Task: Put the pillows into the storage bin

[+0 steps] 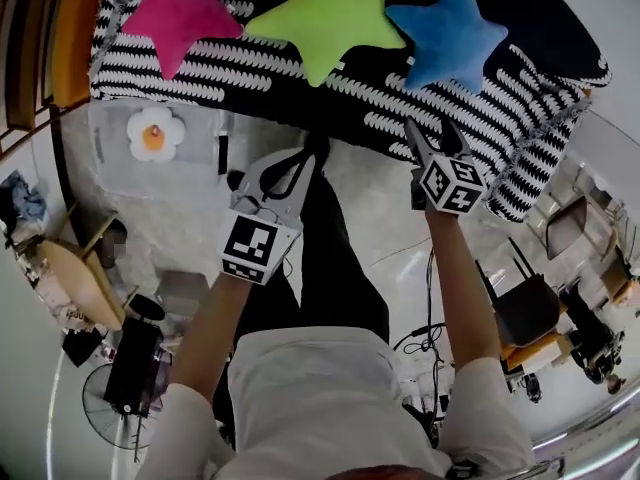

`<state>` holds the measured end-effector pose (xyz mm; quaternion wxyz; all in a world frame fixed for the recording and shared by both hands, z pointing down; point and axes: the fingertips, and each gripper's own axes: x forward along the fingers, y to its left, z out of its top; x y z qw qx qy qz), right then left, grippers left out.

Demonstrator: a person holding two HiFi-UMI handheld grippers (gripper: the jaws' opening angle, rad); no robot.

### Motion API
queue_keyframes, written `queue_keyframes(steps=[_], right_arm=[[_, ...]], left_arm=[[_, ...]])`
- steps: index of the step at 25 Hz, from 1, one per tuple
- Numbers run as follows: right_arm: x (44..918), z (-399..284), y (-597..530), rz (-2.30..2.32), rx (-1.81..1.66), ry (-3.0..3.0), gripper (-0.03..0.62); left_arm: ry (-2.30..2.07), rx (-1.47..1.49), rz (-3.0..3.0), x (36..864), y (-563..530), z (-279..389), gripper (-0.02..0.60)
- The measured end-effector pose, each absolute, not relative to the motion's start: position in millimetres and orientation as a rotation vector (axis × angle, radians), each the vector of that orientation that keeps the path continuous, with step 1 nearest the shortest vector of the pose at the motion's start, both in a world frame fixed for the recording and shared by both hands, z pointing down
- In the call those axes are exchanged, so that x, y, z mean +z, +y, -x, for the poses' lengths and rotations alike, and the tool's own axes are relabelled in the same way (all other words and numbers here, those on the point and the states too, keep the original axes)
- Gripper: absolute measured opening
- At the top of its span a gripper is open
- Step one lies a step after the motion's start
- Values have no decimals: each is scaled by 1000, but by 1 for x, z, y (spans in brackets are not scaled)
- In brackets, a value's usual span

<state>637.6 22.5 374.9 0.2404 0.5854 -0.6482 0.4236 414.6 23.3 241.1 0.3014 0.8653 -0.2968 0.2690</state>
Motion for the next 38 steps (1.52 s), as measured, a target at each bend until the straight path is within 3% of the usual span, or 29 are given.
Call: queue_keyframes(steps=[14, 22, 28, 29, 33, 38], right_arm=[[542, -689, -14, -1705, 1251, -1527, 378], [596, -708, -39, -1878, 1325, -1373, 444], [623, -727, -56, -1998, 1400, -1214, 446], [626, -727, -57, -2001, 1394, -1205, 434], [622, -728, -56, -2045, 1358, -1209, 254], [592, -739, -51, -2025, 1357, -1277, 212]], left_arm=[[-780, 708, -2224, 364, 28, -420, 20], [-798, 670, -2145, 421, 30, -411, 20], [-808, 658, -2124, 439, 26, -409, 20], [-812, 655, -2120, 441, 25, -408, 20], [-819, 651, -2113, 445, 24, -402, 20], [-805, 653, -2144, 424, 23, -398, 20]])
